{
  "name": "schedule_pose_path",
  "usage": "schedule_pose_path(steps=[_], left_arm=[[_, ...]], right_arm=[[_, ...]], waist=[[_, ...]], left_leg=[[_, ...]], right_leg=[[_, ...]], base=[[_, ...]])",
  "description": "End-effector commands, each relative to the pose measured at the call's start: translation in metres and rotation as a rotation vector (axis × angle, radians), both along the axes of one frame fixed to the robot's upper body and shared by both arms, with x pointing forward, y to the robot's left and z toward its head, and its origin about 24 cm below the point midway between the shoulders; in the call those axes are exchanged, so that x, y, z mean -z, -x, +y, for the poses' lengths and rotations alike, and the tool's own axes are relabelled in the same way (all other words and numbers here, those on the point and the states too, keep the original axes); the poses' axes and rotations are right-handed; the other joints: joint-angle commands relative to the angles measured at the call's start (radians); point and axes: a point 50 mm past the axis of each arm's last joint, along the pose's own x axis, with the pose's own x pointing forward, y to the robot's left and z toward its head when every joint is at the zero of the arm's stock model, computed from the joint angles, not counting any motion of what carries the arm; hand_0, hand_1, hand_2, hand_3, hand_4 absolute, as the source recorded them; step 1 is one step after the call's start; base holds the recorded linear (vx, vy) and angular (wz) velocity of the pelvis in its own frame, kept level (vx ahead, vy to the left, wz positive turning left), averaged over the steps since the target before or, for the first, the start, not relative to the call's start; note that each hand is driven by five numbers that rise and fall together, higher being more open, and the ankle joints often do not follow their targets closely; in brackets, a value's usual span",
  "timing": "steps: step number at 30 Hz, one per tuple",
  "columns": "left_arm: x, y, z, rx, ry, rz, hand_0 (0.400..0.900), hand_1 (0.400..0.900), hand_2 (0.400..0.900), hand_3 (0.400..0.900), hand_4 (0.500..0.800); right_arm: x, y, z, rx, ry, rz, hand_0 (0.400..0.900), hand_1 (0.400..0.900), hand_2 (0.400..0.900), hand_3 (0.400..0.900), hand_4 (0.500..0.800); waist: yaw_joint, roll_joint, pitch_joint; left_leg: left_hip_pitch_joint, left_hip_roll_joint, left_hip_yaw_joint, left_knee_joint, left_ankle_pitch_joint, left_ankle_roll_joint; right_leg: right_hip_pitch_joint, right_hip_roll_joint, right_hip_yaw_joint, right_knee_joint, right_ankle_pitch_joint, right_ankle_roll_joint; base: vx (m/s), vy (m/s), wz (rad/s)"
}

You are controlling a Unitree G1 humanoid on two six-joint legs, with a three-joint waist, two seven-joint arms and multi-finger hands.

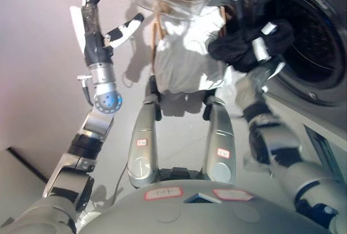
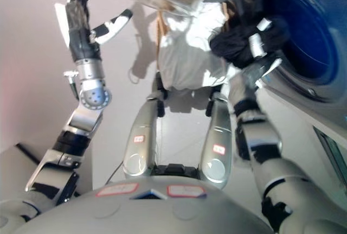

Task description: Put the clothes in the basket into the washing machine.

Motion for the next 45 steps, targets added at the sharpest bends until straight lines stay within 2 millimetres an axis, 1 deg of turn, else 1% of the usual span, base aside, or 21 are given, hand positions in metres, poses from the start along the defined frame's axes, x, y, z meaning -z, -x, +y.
schedule_pose_path(steps=[1, 2, 3, 4, 5, 7, 9, 12, 16, 20, 24, 25, 28, 29, 30, 31, 34, 40, 42, 44, 45], left_arm=[[-0.009, 0.018, 0.008, 0.01, 0.062, -0.094, 0.9, 0.9, 0.9, 0.9, 0.8], [-0.005, 0.017, 0.005, 0.034, 0.052, -0.066, 0.9, 0.9, 0.9, 0.9, 0.8], [-0.005, 0.018, 0.006, 0.058, 0.062, -0.06, 0.9, 0.9, 0.9, 0.9, 0.8], [-0.005, 0.022, 0.006, 0.085, 0.081, -0.058, 0.9, 0.9, 0.9, 0.9, 0.8], [-0.003, 0.028, 0.01, 0.09, 0.115, -0.06, 0.9, 0.9, 0.9, 0.9, 0.8], [0.0, 0.032, 0.011, 0.105, 0.172, -0.05, 0.9, 0.9, 0.9, 0.9, 0.8], [0.005, 0.03, 0.009, 0.115, 0.176, -0.023, 0.9, 0.9, 0.9, 0.9, 0.8], [0.007, 0.027, 0.005, 0.136, 0.133, -0.004, 0.9, 0.9, 0.9, 0.9, 0.8], [0.002, 0.026, 0.002, 0.144, 0.1, -0.018, 0.9, 0.9, 0.9, 0.9, 0.8], [0.004, 0.03, 0.0, 0.181, 0.106, -0.001, 0.9, 0.9, 0.9, 0.9, 0.8], [0.005, 0.032, 0.001, 0.186, 0.117, 0.008, 0.9, 0.9, 0.9, 0.9, 0.8], [0.005, 0.032, 0.003, 0.186, 0.11, 0.01, 0.9, 0.9, 0.9, 0.9, 0.8], [0.004, 0.032, 0.007, 0.173, 0.089, 0.008, 0.9, 0.9, 0.9, 0.9, 0.8], [0.004, 0.032, 0.007, 0.172, 0.09, 0.008, 0.9, 0.9, 0.9, 0.9, 0.8], [0.004, 0.032, 0.007, 0.17, 0.085, 0.006, 0.9, 0.9, 0.9, 0.9, 0.8], [0.004, 0.032, 0.007, 0.169, 0.086, 0.005, 0.9, 0.9, 0.9, 0.9, 0.8], [0.004, 0.032, 0.009, 0.162, 0.083, 0.005, 0.9, 0.9, 0.9, 0.9, 0.8], [0.004, 0.032, 0.015, 0.131, 0.071, 0.006, 0.9, 0.9, 0.9, 0.9, 0.8], [0.005, 0.034, 0.02, 0.107, 0.055, 0.008, 0.9, 0.9, 0.9, 0.9, 0.8], [0.004, 0.035, 0.026, 0.073, 0.044, 0.008, 0.9, 0.9, 0.9, 0.9, 0.8], [0.003, 0.035, 0.027, 0.064, 0.045, 0.004, 0.9, 0.9, 0.9, 0.9, 0.8]], right_arm=[[-0.114, -0.017, 0.019, 0.02, 0.061, -0.454, 0.4, 0.4, 0.4, 0.4, 0.5], [-0.113, -0.018, -0.035, 0.15, 0.006, -0.404, 0.4, 0.4, 0.4, 0.4, 0.5], [-0.093, -0.012, -0.067, 0.214, 0.001, -0.282, 0.4, 0.4, 0.4, 0.4, 0.5], [-0.086, -0.008, -0.083, 0.225, -0.072, -0.288, 0.4, 0.4, 0.4, 0.4, 0.5], [-0.088, 0.003, -0.103, 0.316, -0.11, -0.315, 0.4, 0.4, 0.4, 0.4, 0.5], [-0.087, 0.016, -0.119, 0.405, -0.131, -0.353, 0.4, 0.4, 0.4, 0.4, 0.5], [-0.1, 0.026, -0.129, 0.486, -0.095, -0.405, 0.4, 0.4, 0.4, 0.4, 0.5], [-0.111, 0.033, -0.136, 0.557, -0.038, -0.385, 0.4, 0.4, 0.4, 0.4, 0.5], [-0.129, 0.032, -0.136, 0.537, 0.017, -0.406, 0.4, 0.4, 0.4, 0.4, 0.5], [-0.145, 0.035, -0.15, 0.518, 0.011, -0.454, 0.4, 0.4, 0.4, 0.4, 0.5], [-0.157, 0.042, -0.154, 0.533, 0.062, -0.495, 0.4, 0.4, 0.4, 0.4, 0.5], [-0.173, 0.048, -0.159, 0.558, 0.133, -0.511, 0.4, 0.4, 0.4, 0.4, 0.5], [-0.194, 0.054, -0.161, 0.568, 0.284, -0.485, 0.4, 0.4, 0.4, 0.4, 0.5], [-0.195, 0.053, -0.16, 0.569, 0.287, -0.484, 0.4, 0.4, 0.4, 0.4, 0.5], [-0.206, 0.055, -0.158, 0.562, 0.362, -0.485, 0.4, 0.4, 0.4, 0.4, 0.5], [-0.207, 0.055, -0.157, 0.563, 0.363, -0.485, 0.4, 0.4, 0.4, 0.4, 0.5], [-0.22, 0.055, -0.151, 0.555, 0.492, -0.466, 0.4, 0.4, 0.4, 0.4, 0.5], [-0.235, 0.067, -0.155, 0.608, 0.69, -0.394, 0.4, 0.4, 0.4, 0.4, 0.5], [-0.242, 0.068, -0.155, 0.624, 0.849, -0.287, 0.4, 0.4, 0.4, 0.4, 0.5], [-0.251, 0.068, -0.162, 0.638, 1.04, -0.107, 0.4, 0.4, 0.4, 0.4, 0.5], [-0.253, 0.066, -0.163, 0.617, 1.063, -0.066, 0.4, 0.4, 0.4, 0.4, 0.5]], waist=[[0.041, 0.08, -0.105], [0.057, 0.09, -0.113], [0.081, 0.104, -0.121], [0.098, 0.115, -0.129], [0.115, 0.128, -0.137], [0.131, 0.146, -0.146], [0.141, 0.162, -0.154], [0.145, 0.18, -0.154], [0.137, 0.186, -0.149], [0.138, 0.19, -0.16], [0.138, 0.199, -0.169], [0.142, 0.199, -0.176], [0.138, 0.195, -0.181], [0.136, 0.197, -0.179], [0.131, 0.188, -0.182], [0.13, 0.189, -0.18], [0.115, 0.175, -0.182], [0.087, 0.15, -0.187], [0.078, 0.138, -0.19], [0.072, 0.115, -0.193], [0.069, 0.111, -0.191]], left_leg=[[-0.021, 0.002, -0.007, -0.182, 0.13, -0.029], [-0.014, -0.003, -0.015, -0.189, 0.131, -0.035], [-0.008, -0.005, -0.018, -0.198, 0.134, -0.039], [0.001, -0.006, -0.022, -0.211, 0.14, -0.042], [0.01, -0.008, -0.027, -0.224, 0.149, -0.048], [0.022, -0.012, -0.035, -0.24, 0.16, -0.052], [0.037, -0.015, -0.045, -0.248, 0.166, -0.054], [0.056, -0.019, -0.052, -0.251, 0.167, -0.055], [0.075, -0.021, -0.049, -0.271, 0.167, -0.056], [0.093, -0.015, -0.037, -0.284, 0.168, -0.06], [0.107, -0.012, -0.039, -0.296, 0.174, -0.062], [0.117, -0.011, -0.044, -0.298, 0.176, -0.066], [0.135, -0.008, -0.049, -0.3, 0.175, -0.067], [0.136, -0.008, -0.05, -0.301, 0.175, -0.067], [0.147, -0.008, -0.052, -0.303, 0.173, -0.066], [0.149, -0.008, -0.052, -0.303, 0.173, -0.066], [0.167, -0.003, -0.05, -0.303, 0.169, -0.068], [0.206, 0.003, -0.05, -0.304, 0.161, -0.07], [0.221, 0.008, -0.048, -0.311, 0.163, -0.072], [0.233, 0.014, -0.044, -0.312, 0.167, -0.074], [0.237, 0.017, -0.043, -0.314, 0.167, -0.074]], right_leg=[[0.007, 0.02, -0.011, -0.073, 0.024, 0.009], [0.014, 0.012, -0.016, -0.07, 0.015, 0.011], [0.022, 0.006, -0.021, -0.072, 0.009, 0.013], [0.029, 0.001, -0.025, -0.072, 0.004, 0.014], [0.033, -0.002, -0.028, -0.068, -0.001, 0.014], [0.044, -0.004, -0.032, -0.063, -0.013, 0.014], [0.058, -0.005, -0.034, -0.057, -0.024, 0.014], [0.08, -0.006, -0.037, -0.054, -0.034, 0.012], [0.081, 0.0, -0.029, -0.072, -0.024, 0.012], [0.084, -0.008, -0.021, -0.08, -0.021, 0.016], [0.092, -0.005, -0.019, -0.08, -0.028, 0.014], [0.102, -0.002, -0.021, -0.072, -0.036, 0.013], [0.117, 0.0, -0.028, -0.063, -0.044, 0.011], [0.118, 0.0, -0.028, -0.063, -0.045, 0.01], [0.126, 0.004, -0.029, -0.062, -0.046, 0.008], [0.127, 0.004, -0.029, -0.063, -0.046, 0.008], [0.146, 0.01, -0.03, -0.068, -0.048, 0.006], [0.192, 0.02, -0.036, -0.077, -0.054, 0.002], [0.207, 0.026, -0.036, -0.089, -0.051, 0.0], [0.216, 0.034, -0.036, -0.095, -0.045, -0.007], [0.216, 0.038, -0.033, -0.097, -0.044, -0.009]], base=[[0.04, -0.002, 0.08], [0.05, -0.017, 0.21], [0.07, -0.047, 0.34], [0.07, -0.041, 0.39], [0.06, -0.046, 0.38], [0.06, -0.041, 0.28], [0.06, -0.041, 0.16], [0.02, -0.026, 0.07], [0.0, 0.004, -0.16], [0.02, -0.022, -0.05], [0.05, -0.028, 0.03], [0.05, -0.05, 0.09], [0.05, -0.053, 0.05], [0.03, -0.046, -0.01], [0.0, 0.0, 0.0], [0.03, -0.038, -0.03], [0.03, -0.048, -0.03], [0.02, -0.032, -0.01], [0.02, -0.029, -0.07], [0.0, -0.041, -0.17], [-0.02, -0.034, -0.21]])
